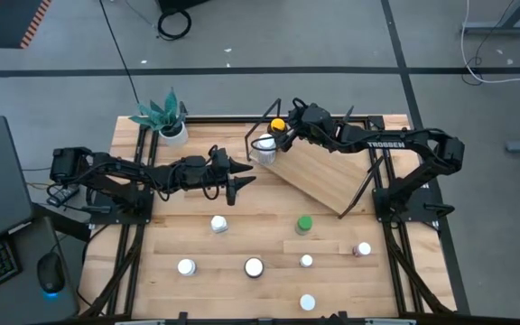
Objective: Pick and place medicine bottles onto shelf by color
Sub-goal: Adjust the yellow pill bottle on the shelf
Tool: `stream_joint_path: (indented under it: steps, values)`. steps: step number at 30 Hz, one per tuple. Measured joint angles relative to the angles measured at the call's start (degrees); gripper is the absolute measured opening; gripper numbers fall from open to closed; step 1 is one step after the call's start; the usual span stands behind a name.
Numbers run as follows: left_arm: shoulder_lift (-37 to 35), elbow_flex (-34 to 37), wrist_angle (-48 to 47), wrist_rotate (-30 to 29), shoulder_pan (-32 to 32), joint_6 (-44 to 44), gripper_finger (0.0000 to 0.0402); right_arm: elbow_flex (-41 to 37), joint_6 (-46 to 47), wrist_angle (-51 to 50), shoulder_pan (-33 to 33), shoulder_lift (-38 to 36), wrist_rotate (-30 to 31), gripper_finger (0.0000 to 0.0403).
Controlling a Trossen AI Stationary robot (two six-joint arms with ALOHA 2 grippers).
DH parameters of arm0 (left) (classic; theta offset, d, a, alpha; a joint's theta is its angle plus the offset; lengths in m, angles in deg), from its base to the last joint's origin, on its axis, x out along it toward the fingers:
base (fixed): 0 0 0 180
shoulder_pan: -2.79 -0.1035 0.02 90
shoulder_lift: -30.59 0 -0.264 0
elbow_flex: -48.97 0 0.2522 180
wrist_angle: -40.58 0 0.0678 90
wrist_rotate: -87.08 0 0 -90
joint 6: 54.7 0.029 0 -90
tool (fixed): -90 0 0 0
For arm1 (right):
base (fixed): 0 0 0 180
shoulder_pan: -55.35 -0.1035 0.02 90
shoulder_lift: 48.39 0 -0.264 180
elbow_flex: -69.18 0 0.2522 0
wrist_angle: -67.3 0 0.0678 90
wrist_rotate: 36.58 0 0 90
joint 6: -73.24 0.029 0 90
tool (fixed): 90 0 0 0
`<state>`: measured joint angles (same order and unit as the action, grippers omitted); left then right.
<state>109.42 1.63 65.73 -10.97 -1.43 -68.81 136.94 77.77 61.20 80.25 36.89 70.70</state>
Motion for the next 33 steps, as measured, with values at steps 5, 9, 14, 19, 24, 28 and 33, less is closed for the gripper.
stream_joint_path:
  steps: [5, 9, 14, 19, 24, 28, 33]
  values:
    - [0.0, 0.0, 0.02, -0.01, 0.0, 0.02, 0.019, 0.0, 1.19, 0.0, 0.0, 0.0, -0.55, 0.04]
    - [0.0, 0.0, 0.02, 0.0, 0.0, 0.07, 0.019, 0.0, 1.02, 0.22, 0.43, 0.0, -0.83, 0.04]
    - [0.0, 0.0, 0.06, -0.01, 0.0, 0.13, 0.019, 0.0, 1.29, 1.23, 0.68, 0.0, -1.75, 0.04]
    - [0.0, 0.0, 0.22, 0.0, -0.02, 0.2, 0.019, 0.0, 1.29, 1.7, 0.57, 0.0, -1.88, 0.04]
    - [0.0, 0.0, 0.24, -0.02, -0.04, 0.37, 0.019, 0.0, 1.19, 1.7, 0.57, 0.0, -1.46, 0.04]
    - [0.0, 0.0, 0.31, -0.02, -0.04, 0.37, 0.0188, 0.0, 0.57, 1.7, 0.57, 0.0, -1.06, 0.04]
    - [0.0, 0.0, 0.35, -0.02, -0.04, 0.37, 0.0187, 0.0, 0.44, 1.68, 0.57, 0.0, -1.67, 0.04]
